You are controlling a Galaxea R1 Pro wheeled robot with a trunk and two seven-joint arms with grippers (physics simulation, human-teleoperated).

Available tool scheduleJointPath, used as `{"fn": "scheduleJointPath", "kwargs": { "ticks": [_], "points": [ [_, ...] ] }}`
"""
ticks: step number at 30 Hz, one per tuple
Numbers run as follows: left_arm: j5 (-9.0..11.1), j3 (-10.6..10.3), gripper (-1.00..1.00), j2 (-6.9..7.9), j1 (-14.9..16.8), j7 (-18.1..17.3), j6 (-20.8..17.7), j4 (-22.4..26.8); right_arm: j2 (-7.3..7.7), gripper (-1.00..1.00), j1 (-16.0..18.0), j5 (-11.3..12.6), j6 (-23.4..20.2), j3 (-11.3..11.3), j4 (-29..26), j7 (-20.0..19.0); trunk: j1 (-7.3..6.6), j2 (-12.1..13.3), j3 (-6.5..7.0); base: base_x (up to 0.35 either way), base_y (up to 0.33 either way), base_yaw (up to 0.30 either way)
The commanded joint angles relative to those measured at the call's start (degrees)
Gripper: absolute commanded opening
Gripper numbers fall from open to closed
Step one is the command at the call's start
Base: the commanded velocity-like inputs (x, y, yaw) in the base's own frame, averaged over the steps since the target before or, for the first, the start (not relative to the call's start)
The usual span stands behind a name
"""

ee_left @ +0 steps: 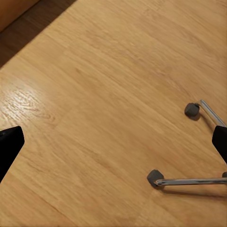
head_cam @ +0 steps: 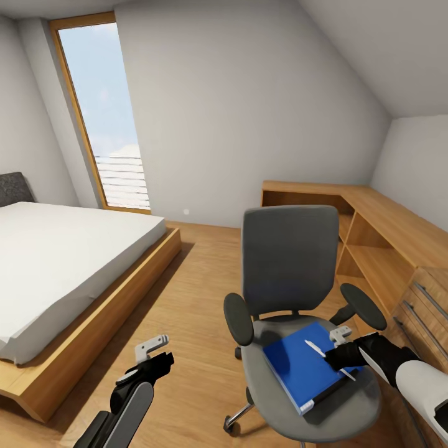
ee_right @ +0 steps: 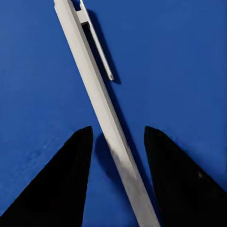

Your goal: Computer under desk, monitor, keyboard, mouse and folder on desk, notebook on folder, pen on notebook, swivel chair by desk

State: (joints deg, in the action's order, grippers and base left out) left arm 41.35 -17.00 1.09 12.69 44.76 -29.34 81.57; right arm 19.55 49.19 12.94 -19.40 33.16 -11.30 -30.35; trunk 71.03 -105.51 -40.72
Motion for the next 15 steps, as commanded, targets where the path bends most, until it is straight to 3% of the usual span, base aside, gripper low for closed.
{"fn": "scheduleJointPath", "kwargs": {
  "ticks": [1,15],
  "points": [
    [0.39,-0.13,1.0,0.06,0.05,0.5,-0.1,0.08,0.05,-1.0,0.03,0.59,-0.46,0.33,-0.12,-0.03,-0.01,-0.03,-0.06,0.0,0.0,0.0],
    [0.48,-0.13,1.0,0.04,0.05,0.5,-0.1,0.08,0.05,-1.0,0.03,0.67,-0.46,0.24,-0.2,-0.23,-0.01,-0.03,-0.06,0.0,0.0,0.0]
  ]
}}
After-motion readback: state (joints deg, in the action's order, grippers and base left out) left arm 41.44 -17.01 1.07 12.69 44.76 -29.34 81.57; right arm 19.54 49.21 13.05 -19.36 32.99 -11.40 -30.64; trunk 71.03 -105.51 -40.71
